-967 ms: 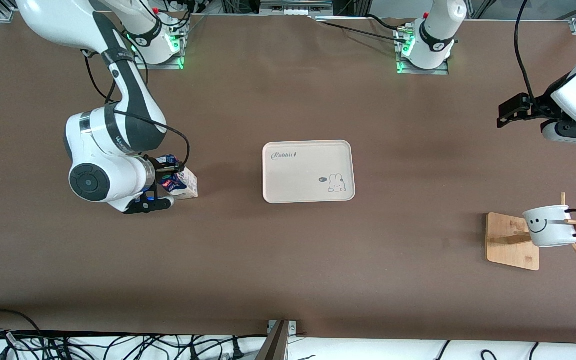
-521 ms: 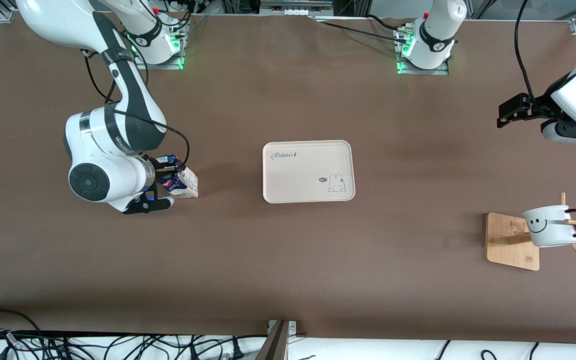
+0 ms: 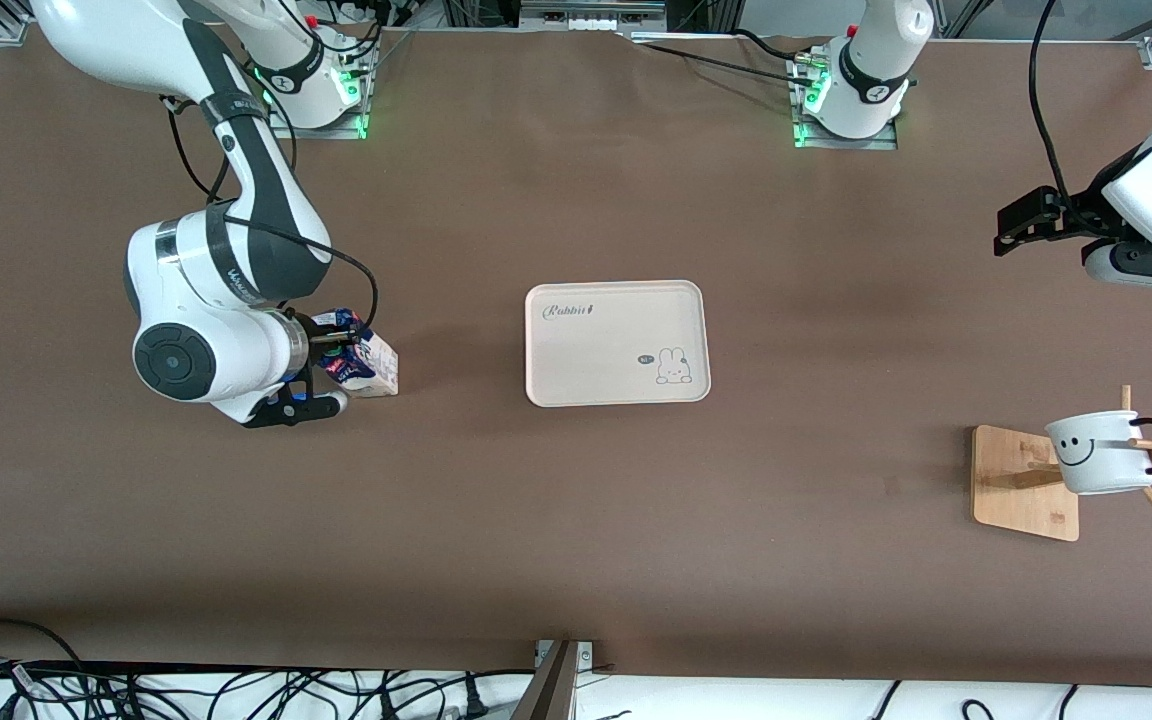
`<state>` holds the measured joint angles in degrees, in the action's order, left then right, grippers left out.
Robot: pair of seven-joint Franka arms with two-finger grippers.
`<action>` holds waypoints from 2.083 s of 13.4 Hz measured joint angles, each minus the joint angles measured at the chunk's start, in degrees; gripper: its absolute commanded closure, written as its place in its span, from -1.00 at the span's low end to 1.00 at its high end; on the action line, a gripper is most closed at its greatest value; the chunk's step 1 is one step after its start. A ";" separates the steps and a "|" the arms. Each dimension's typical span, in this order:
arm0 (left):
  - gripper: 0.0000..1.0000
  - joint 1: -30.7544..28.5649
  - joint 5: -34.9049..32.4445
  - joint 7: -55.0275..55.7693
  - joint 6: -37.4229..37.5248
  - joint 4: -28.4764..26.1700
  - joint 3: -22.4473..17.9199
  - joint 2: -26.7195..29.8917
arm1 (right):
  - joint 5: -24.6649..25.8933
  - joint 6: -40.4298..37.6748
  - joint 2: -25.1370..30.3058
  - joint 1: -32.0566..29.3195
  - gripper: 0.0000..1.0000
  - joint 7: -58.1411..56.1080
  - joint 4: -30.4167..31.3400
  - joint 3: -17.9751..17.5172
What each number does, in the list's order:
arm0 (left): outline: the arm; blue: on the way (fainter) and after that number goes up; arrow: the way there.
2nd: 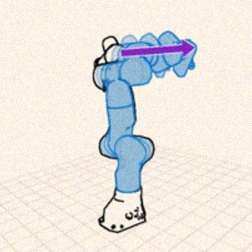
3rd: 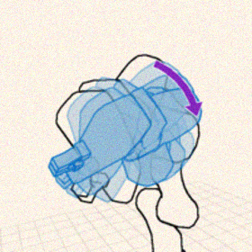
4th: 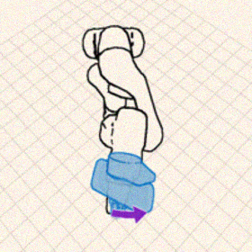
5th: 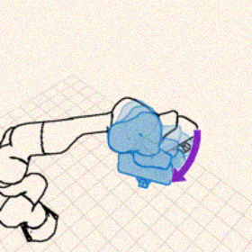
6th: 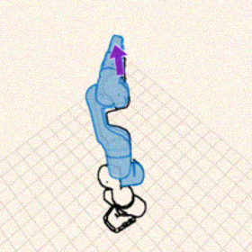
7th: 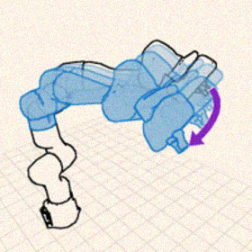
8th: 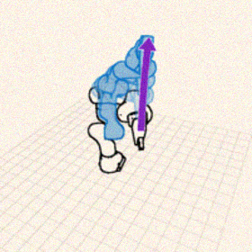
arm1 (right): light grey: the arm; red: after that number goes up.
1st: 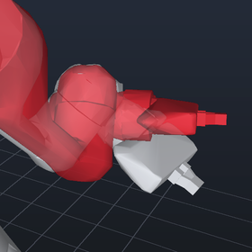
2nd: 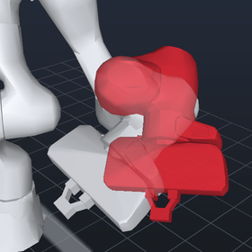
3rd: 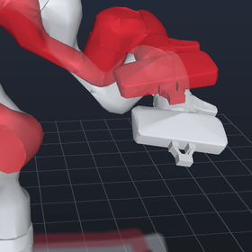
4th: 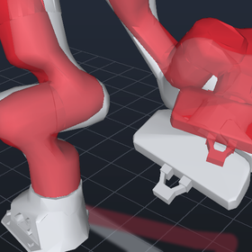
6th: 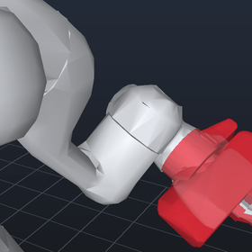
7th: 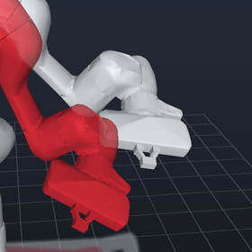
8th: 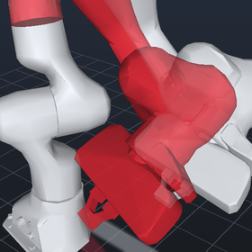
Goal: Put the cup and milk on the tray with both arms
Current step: 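Close the right gripper on the milk carton, then lift the milk carton with the right gripper toward the tray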
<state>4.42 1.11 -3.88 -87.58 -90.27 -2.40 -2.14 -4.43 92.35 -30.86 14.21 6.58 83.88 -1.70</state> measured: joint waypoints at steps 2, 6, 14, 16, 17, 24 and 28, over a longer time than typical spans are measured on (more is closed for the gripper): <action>-1.00 0.00 0.00 0.00 0.00 0.00 0.00 0.00 | 0.00 -1.13 0.65 0.00 0.03 0.03 -0.24 0.00; -1.00 0.00 0.00 0.00 0.04 0.00 0.00 0.00 | -0.01 -6.83 4.90 0.00 0.03 0.12 -0.83 0.00; -1.00 0.00 0.00 0.00 0.05 0.00 0.00 0.00 | -1.04 -9.83 9.13 1.13 0.03 12.24 -0.73 -4.65; -1.00 0.00 0.00 0.00 0.06 0.00 0.00 0.00 | -1.05 -9.56 9.19 1.85 0.03 18.34 -1.23 -7.97; -1.00 0.00 0.00 0.00 0.06 0.00 0.00 0.00 | -1.05 -9.55 9.21 2.22 0.03 20.60 -1.55 -9.14; -1.00 -2.09 1.60 0.07 -0.22 1.56 -0.98 -2.37 | -1.15 -1.68 8.59 6.68 0.03 32.12 -1.71 -13.07; -1.00 -4.18 3.58 -0.08 -0.21 5.47 -1.23 -9.23 | -1.15 4.34 6.26 9.31 0.03 35.01 -1.59 -13.09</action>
<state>0.24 4.69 -3.96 -87.80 -84.80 -3.63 -11.37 -5.58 96.70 -24.61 23.52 41.59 82.30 -14.80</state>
